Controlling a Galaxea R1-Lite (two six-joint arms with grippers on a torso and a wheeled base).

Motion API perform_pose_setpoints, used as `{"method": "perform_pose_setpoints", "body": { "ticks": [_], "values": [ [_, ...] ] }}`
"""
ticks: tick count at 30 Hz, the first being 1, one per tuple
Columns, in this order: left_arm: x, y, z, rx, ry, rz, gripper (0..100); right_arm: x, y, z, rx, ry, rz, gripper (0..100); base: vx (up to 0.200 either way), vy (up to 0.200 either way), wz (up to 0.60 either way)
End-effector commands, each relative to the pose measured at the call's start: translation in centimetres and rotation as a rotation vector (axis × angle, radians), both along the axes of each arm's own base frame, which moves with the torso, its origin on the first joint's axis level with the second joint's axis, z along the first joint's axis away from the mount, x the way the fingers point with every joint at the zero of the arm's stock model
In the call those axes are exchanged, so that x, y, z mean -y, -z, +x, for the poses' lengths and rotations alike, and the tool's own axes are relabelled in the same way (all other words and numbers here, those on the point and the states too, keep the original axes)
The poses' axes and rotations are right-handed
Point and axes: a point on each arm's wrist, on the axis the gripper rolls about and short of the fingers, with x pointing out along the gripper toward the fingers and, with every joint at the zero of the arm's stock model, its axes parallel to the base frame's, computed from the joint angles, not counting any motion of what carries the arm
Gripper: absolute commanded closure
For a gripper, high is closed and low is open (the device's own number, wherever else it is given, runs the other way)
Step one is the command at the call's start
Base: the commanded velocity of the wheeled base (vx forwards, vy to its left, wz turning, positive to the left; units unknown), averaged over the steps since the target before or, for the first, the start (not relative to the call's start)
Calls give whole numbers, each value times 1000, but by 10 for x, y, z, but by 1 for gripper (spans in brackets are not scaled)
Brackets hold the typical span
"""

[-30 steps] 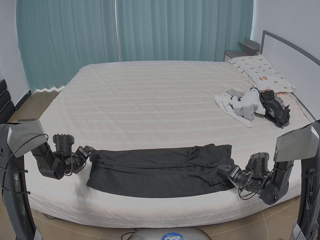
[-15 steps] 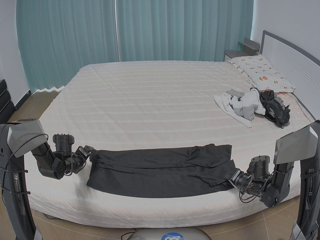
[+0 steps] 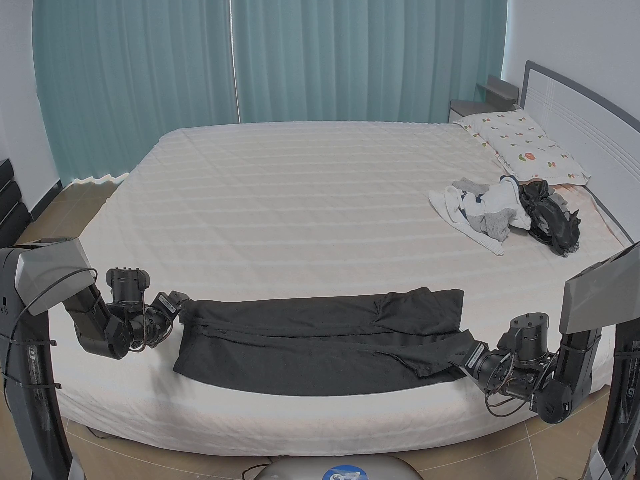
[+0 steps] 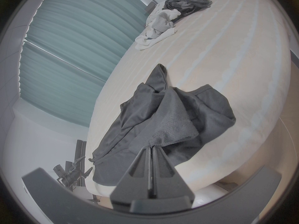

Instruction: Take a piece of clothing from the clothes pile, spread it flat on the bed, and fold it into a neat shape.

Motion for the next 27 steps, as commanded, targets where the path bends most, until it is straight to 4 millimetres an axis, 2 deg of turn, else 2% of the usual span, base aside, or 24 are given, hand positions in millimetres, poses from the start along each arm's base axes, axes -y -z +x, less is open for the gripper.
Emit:
{"method": "perform_pose_setpoints", "body": {
  "ticks": [1, 5, 6, 11, 16, 21, 24, 27],
  "values": [
    [0, 1, 0, -1, -1, 2, 0, 0, 1, -3, -10, -7, -4, 100, 0, 0, 0],
    [0, 1, 0, -1, 1, 1, 0, 0, 10, -5, -42, -10, -18, 100, 0, 0, 0],
    [0, 1, 0, -3, -1, 2, 0, 0, 11, -5, -48, -11, -21, 0, 0, 0, 0],
    [0, 0, 0, 0, -1, 2, 0, 2, 12, -14, -74, -20, -37, 0, 0, 0, 0],
    [0, 1, 0, -1, -1, 2, 0, 5, -7, -11, 6, -15, -27, 0, 0, 0, 0],
    [0, 0, 0, -1, 1, 1, 0, 22, -21, 2, 79, 46, -17, 0, 0, 0, 0],
    [0, 0, 0, -1, 0, -2, 0, 35, -17, 18, 108, 76, -48, 0, 0, 0, 0],
    [0, 0, 0, 0, 0, -2, 0, 41, -9, 26, 111, 71, -77, 0, 0, 0, 0]
  ]
}}
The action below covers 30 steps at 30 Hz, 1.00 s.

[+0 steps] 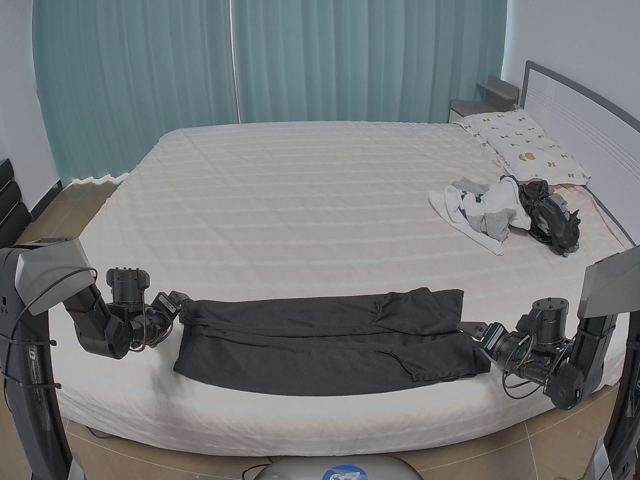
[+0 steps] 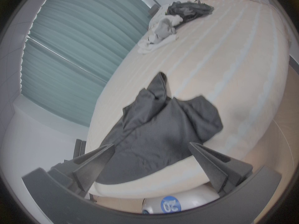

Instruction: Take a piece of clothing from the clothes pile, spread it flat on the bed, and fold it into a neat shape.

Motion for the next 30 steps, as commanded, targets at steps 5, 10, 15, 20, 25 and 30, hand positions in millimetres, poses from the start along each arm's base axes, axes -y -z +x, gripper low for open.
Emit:
{"method": "perform_pose_setpoints", "body": {
  "ticks": [5, 10, 15, 20, 25, 30],
  "values": [
    [0, 1, 0, -2, 0, 1, 0, 10, 21, 33, 21, -27, -28, 0, 0, 0, 0],
    [0, 1, 0, -2, 0, 1, 0, 8, 35, 48, 43, -67, -89, 0, 0, 0, 0],
    [0, 1, 0, -2, 0, 1, 0, 11, 42, 54, 57, -107, -125, 0, 0, 0, 0],
    [0, 1, 0, -3, 1, 2, 0, 12, 44, 58, 64, -119, -123, 0, 0, 0, 0],
    [0, 1, 0, -3, 1, 3, 0, 22, 48, 61, 74, -116, -170, 0, 0, 0, 0],
    [0, 1, 0, -3, 2, 4, 0, 22, 53, 60, 65, -125, -166, 0, 0, 0, 0]
  ]
}}
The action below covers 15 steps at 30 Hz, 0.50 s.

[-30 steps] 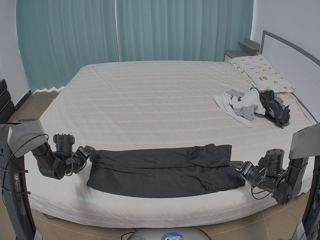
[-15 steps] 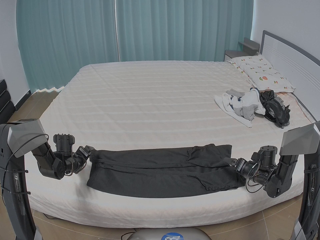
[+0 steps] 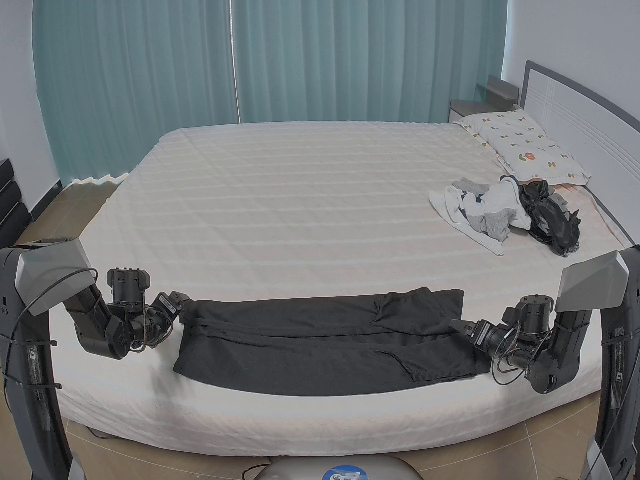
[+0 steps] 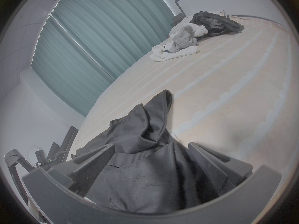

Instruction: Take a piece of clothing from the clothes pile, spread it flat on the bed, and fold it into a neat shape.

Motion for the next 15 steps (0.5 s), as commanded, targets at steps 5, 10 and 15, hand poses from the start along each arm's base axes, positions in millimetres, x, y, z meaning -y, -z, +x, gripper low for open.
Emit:
{"method": "perform_pose_setpoints", "body": {
  "ticks": [5, 10, 15],
  "values": [
    [0, 1, 0, -1, -1, 0, 0, 1, 8, -3, -27, -17, -24, 100, 0, 0, 0],
    [0, 1, 0, -1, -1, 0, 0, 7, 9, -4, -25, -5, -45, 100, 0, 0, 0],
    [0, 0, 0, 0, -2, 1, 0, 18, 9, -3, -20, 29, -44, 100, 0, 0, 0]
  ]
}}
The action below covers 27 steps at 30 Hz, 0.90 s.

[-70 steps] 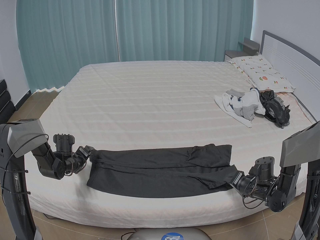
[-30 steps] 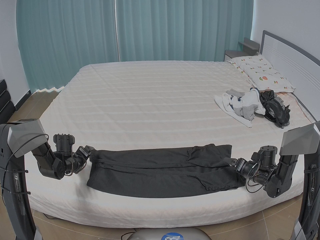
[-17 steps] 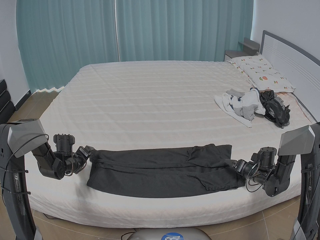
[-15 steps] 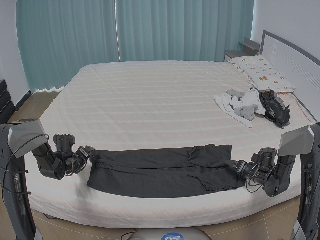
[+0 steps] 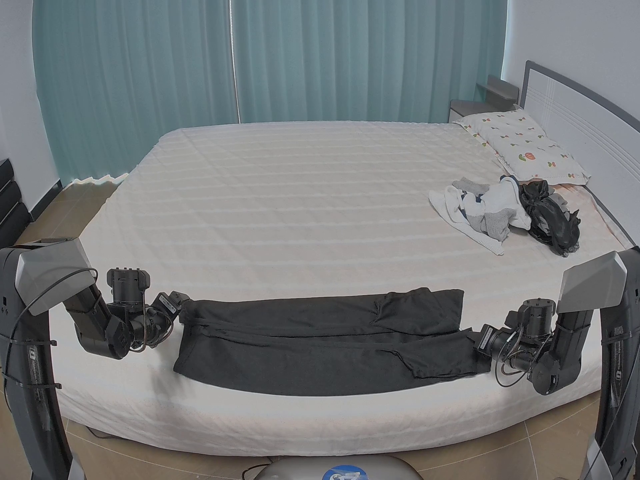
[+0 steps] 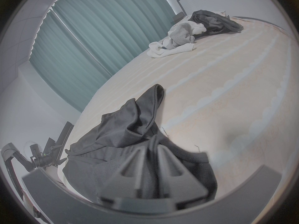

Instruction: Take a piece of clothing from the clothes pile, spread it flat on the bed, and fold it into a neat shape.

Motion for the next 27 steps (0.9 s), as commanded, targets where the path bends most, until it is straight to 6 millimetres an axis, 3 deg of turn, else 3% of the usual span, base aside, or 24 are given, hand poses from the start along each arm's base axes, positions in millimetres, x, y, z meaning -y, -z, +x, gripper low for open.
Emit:
{"method": "perform_pose_setpoints", "body": {
  "ticks": [1, 8, 9, 26, 27],
  "values": [
    [0, 0, 0, 0, -2, 0, 0, 7, 1, -1, -5, 21, 1, 100, 0, 0, 0],
    [2, 2, 1, 6, 5, 9, 0, 7, 3, -3, -24, 14, 7, 100, 0, 0, 0],
    [3, 2, 1, 5, 6, 9, 0, 7, 4, -3, -23, 17, 14, 0, 0, 0, 0],
    [27, 7, 4, -1, 34, 61, 0, 10, -14, -1, 4, 122, 108, 0, 0, 0, 0],
    [28, 8, 4, -4, 36, 61, 100, 9, -15, -1, 9, 126, 106, 0, 0, 0, 0]
  ]
}}
